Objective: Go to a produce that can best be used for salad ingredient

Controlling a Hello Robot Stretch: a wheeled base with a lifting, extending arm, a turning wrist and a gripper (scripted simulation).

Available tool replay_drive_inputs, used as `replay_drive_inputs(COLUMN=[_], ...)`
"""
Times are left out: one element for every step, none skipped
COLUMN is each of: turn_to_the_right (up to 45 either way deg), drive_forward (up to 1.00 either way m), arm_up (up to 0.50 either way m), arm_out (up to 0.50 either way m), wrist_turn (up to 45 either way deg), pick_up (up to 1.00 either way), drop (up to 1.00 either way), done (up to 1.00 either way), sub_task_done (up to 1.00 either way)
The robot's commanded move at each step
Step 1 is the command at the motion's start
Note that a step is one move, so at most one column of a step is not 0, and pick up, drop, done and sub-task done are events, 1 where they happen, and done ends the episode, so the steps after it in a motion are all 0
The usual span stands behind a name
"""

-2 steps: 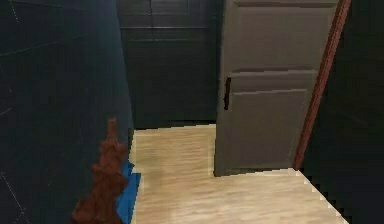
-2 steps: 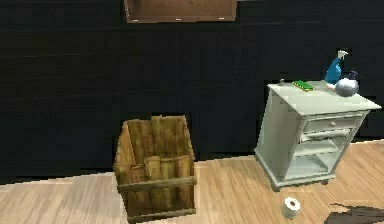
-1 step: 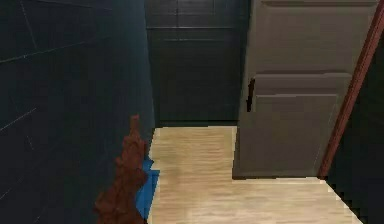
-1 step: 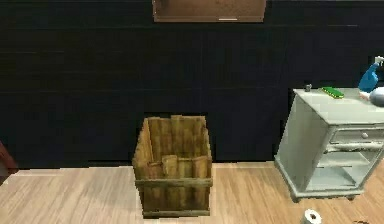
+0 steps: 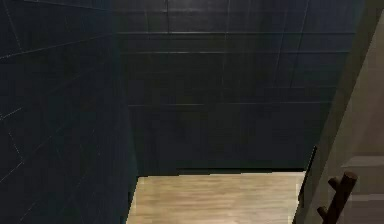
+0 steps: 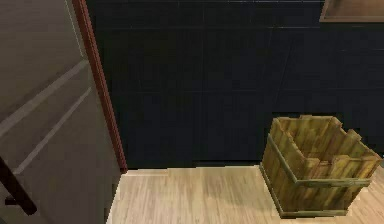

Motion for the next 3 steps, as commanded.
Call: replay_drive_inputs(turn_to_the_right=[-3.0, 0.0, 45.0], drive_forward=[0.0, 0.65, 0.0], arm_up=[0.0, 0.0, 0.0], arm_out=[0.0, 0.0, 0.0], wrist_turn=[0.0, 0.0, 0.0], pick_up=[0.0, 0.0, 0.0], drop=[0.0, 0.0, 0.0], done=[0.0, 0.0, 0.0], sub_task_done=[0.0, 0.0, 0.0])
